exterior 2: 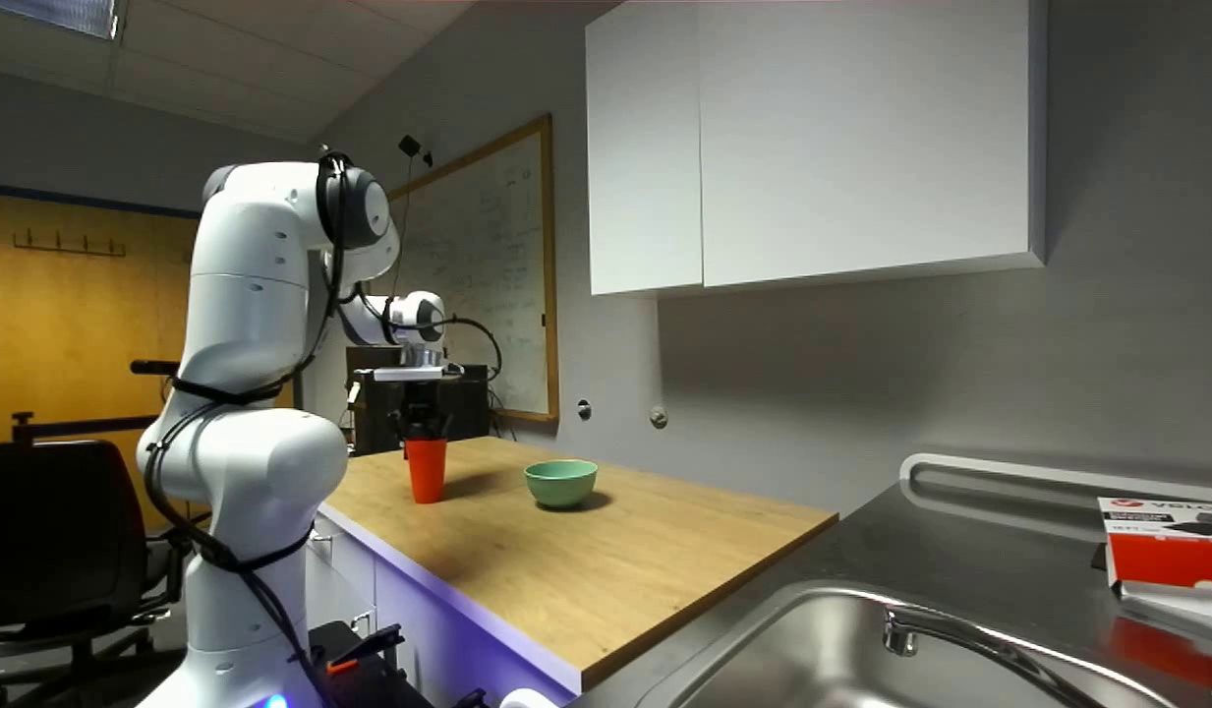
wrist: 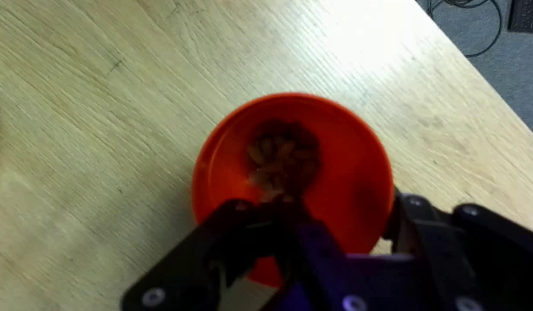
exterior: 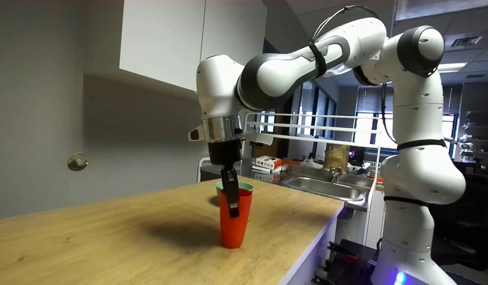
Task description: Pour the contents in the orange cup into the green bowl
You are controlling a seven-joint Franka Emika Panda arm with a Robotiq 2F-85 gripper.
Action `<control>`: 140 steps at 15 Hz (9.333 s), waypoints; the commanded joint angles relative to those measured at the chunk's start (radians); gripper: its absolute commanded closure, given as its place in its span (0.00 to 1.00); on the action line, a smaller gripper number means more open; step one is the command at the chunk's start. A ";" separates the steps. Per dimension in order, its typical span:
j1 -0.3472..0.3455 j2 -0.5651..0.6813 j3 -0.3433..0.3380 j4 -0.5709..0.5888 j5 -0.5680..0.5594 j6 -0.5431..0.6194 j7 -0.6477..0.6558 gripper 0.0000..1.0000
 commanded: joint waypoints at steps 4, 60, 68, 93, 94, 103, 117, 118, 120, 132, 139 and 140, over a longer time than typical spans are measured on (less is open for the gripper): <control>-0.007 -0.001 -0.011 0.042 -0.027 -0.046 -0.030 1.00; -0.490 0.154 -0.438 0.181 1.035 -0.358 -1.349 0.99; -0.526 0.302 -0.436 0.315 1.092 -0.482 -1.266 0.99; -0.568 0.479 -0.425 0.451 1.269 -0.710 -0.804 0.98; -0.568 0.491 -0.424 0.452 1.271 -0.723 -0.790 0.98; -0.564 0.529 -0.431 0.441 1.243 -0.802 -0.656 0.99; -0.567 0.519 -0.455 0.392 1.189 -0.903 -0.575 0.99; -0.568 0.513 -0.458 0.380 1.189 -0.901 -0.562 0.99; -0.563 0.498 -0.463 0.365 1.192 -0.889 -0.526 0.99; -0.510 0.461 -0.446 0.442 1.178 -0.944 -0.234 0.99; -0.513 0.501 -0.435 0.500 1.200 -1.034 -0.180 0.99; -0.515 0.509 -0.434 0.507 1.203 -1.046 -0.177 0.99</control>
